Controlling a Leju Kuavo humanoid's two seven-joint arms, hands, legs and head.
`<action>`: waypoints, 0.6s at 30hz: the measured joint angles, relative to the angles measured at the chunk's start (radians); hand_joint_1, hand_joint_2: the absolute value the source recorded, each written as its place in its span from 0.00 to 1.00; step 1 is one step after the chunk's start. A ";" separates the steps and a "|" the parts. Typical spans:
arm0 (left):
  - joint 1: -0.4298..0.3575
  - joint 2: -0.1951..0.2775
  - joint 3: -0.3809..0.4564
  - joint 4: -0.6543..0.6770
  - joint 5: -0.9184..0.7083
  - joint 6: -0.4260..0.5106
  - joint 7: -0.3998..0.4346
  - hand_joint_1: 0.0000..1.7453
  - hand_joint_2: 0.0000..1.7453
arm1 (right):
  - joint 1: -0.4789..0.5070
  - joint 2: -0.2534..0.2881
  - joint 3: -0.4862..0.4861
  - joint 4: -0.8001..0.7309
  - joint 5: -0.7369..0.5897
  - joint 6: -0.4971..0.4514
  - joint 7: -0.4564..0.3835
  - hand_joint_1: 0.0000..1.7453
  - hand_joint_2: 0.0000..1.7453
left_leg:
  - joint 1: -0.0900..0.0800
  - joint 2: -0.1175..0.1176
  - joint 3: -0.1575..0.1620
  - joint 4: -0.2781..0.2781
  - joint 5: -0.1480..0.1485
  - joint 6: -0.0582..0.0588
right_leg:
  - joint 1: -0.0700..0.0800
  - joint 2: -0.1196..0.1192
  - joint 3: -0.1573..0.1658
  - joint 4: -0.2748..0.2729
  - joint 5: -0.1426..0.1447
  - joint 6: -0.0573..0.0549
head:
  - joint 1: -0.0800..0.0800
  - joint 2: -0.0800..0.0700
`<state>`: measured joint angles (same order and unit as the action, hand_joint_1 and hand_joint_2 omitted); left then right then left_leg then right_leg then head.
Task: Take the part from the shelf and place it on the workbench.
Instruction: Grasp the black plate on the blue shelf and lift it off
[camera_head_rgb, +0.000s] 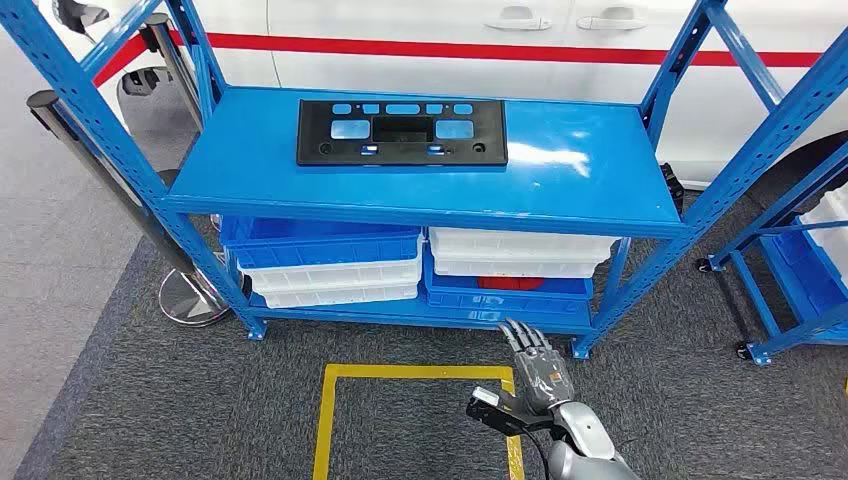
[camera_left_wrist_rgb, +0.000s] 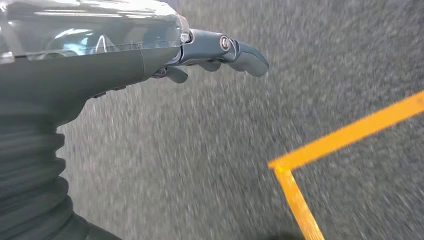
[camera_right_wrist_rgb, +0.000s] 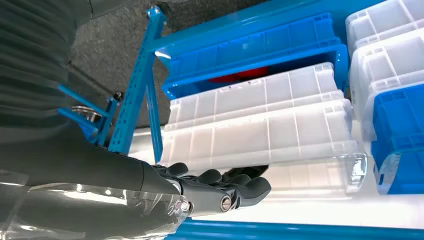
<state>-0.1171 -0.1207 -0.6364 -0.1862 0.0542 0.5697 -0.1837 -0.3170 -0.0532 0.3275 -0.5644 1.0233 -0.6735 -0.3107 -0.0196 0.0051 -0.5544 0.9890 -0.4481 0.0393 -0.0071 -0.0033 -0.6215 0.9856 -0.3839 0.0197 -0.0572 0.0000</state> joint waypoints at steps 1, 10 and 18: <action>0.000 0.000 0.005 0.000 0.004 -0.005 -0.002 0.00 1.00 | -0.001 0.000 0.004 -0.001 0.001 -0.002 0.000 0.00 1.00 | 0.000 0.000 0.000 0.000 0.000 0.000 | 0.000 0.000 0.000 0.000 0.000 0.000 | 0.000 0.000; -0.001 0.001 0.049 0.000 0.018 -0.030 0.003 0.00 1.00 | -0.028 -0.044 0.098 -0.164 0.021 0.069 0.052 0.00 1.00 | 0.000 0.000 -0.001 0.000 0.000 0.000 | 0.000 0.000 0.000 0.000 0.001 0.001 | 0.000 0.000; -0.004 0.001 0.115 0.000 0.092 -0.064 -0.062 0.00 1.00 | -0.211 -0.148 0.182 -0.275 0.041 0.138 0.064 0.00 1.00 | -0.003 0.001 -0.003 0.000 0.004 0.002 | -0.003 0.001 -0.003 0.000 0.006 0.004 | 0.000 0.000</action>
<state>-0.1215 -0.1199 -0.5213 -0.1862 0.1458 0.5059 -0.2459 -0.5276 -0.2014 0.5098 -0.8397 1.0644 -0.5351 -0.2471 -0.0223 0.0058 -0.5572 0.9893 -0.4440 0.0414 -0.0102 -0.0023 -0.6243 0.9859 -0.3783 0.0232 -0.0572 0.0000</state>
